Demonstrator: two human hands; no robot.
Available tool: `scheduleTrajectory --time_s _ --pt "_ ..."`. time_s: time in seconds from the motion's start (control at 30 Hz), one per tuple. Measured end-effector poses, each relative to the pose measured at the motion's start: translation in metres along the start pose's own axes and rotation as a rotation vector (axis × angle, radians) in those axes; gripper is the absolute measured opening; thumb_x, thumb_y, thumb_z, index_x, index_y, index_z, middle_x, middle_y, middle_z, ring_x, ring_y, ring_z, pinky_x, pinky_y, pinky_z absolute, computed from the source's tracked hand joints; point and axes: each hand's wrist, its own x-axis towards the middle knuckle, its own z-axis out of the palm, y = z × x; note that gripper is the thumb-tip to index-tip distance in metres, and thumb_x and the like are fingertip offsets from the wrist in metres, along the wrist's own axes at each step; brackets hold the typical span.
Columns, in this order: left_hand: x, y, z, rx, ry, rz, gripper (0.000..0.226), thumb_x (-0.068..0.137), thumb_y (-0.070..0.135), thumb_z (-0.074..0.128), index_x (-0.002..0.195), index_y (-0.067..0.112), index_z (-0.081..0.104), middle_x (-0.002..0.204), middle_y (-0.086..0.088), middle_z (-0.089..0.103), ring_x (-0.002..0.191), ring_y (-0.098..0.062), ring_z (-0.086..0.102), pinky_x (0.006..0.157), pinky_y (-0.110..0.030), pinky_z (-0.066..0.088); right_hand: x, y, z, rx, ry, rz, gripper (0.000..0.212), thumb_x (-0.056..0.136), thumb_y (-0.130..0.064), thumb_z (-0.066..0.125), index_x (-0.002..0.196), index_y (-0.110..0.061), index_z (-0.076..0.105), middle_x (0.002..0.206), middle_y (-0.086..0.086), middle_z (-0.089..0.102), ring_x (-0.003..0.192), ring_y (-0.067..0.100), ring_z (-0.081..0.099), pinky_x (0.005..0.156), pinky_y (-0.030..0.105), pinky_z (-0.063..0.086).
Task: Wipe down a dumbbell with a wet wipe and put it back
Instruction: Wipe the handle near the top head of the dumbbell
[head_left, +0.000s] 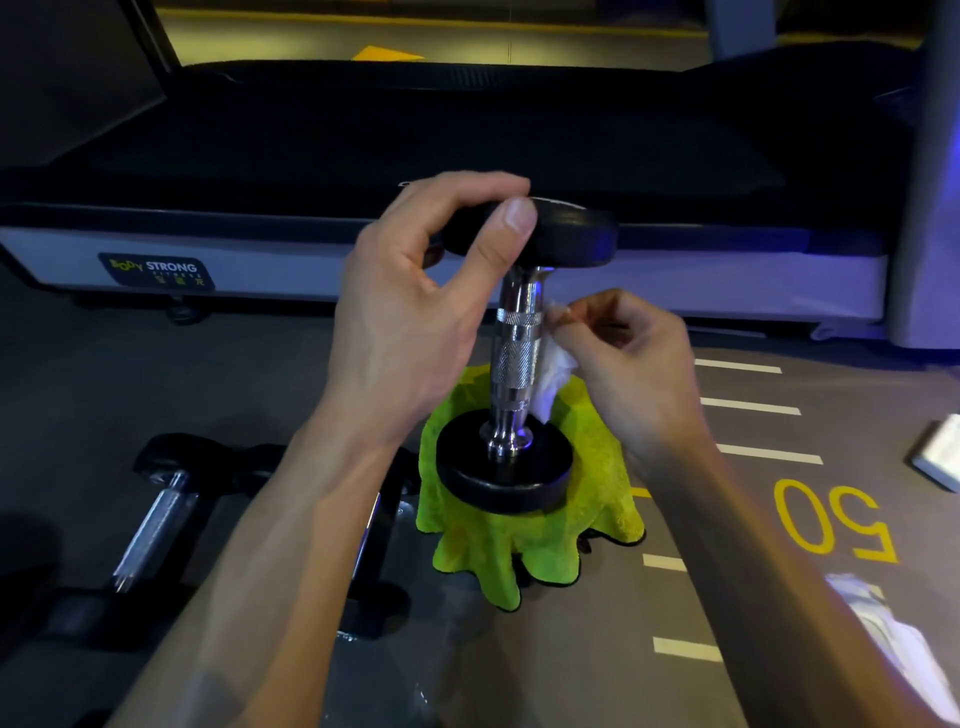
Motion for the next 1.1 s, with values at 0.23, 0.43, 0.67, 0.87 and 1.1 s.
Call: scheduleTrajectory --time_s 0.23,0.43,0.67,0.87,1.1 --pt "-0.001 0.000 0.000 0.004 0.004 -0.005 0.017 0.103 0.035 0.066 0.116 0.028 0.073 0.117 0.003 0.074 0.112 -0.013 0.070 0.099 -0.049 0.055 0.003 -0.005 -0.004 0.080 0.037 -0.010 0.022 0.092 -0.025 0.075 0.081 -0.006 0.071 0.075 0.022 0.071 0.073 0.033 0.068 0.079 0.055 0.055" --pt "-0.001 -0.001 0.001 -0.004 0.004 0.003 0.016 0.103 0.034 0.066 0.116 0.029 0.073 0.116 0.002 0.074 0.110 -0.013 0.070 0.096 -0.043 0.056 -0.002 -0.003 -0.011 0.070 0.013 0.055 0.014 0.100 -0.020 0.067 0.089 -0.011 0.071 0.081 0.008 0.074 0.073 0.017 0.067 0.068 0.034 0.056" --pt "0.001 -0.002 0.003 -0.018 0.004 0.003 0.015 0.103 0.034 0.066 0.115 0.030 0.073 0.116 0.003 0.074 0.110 -0.010 0.069 0.093 -0.032 0.053 -0.005 -0.001 -0.013 0.197 -0.007 0.307 0.016 0.101 -0.009 0.058 0.088 -0.012 0.067 0.071 0.002 0.066 0.063 0.018 0.061 0.053 0.027 0.050" --pt "0.001 -0.002 0.004 -0.008 0.001 0.010 0.014 0.103 0.035 0.066 0.115 0.031 0.072 0.114 0.005 0.074 0.106 -0.005 0.067 0.090 -0.026 0.049 -0.003 -0.005 -0.020 0.201 -0.021 0.372 0.021 0.098 -0.009 0.059 0.079 -0.015 0.067 0.067 0.004 0.063 0.055 0.017 0.056 0.051 0.024 0.044" --pt "0.001 -0.001 0.006 -0.008 0.005 0.012 0.016 0.103 0.033 0.065 0.116 0.027 0.073 0.114 0.001 0.074 0.105 -0.007 0.067 0.089 -0.028 0.049 -0.008 -0.004 -0.020 0.532 -0.120 0.539 0.018 0.102 -0.020 0.052 0.095 -0.014 0.067 0.101 0.011 0.075 0.085 0.024 0.069 0.081 0.041 0.057"
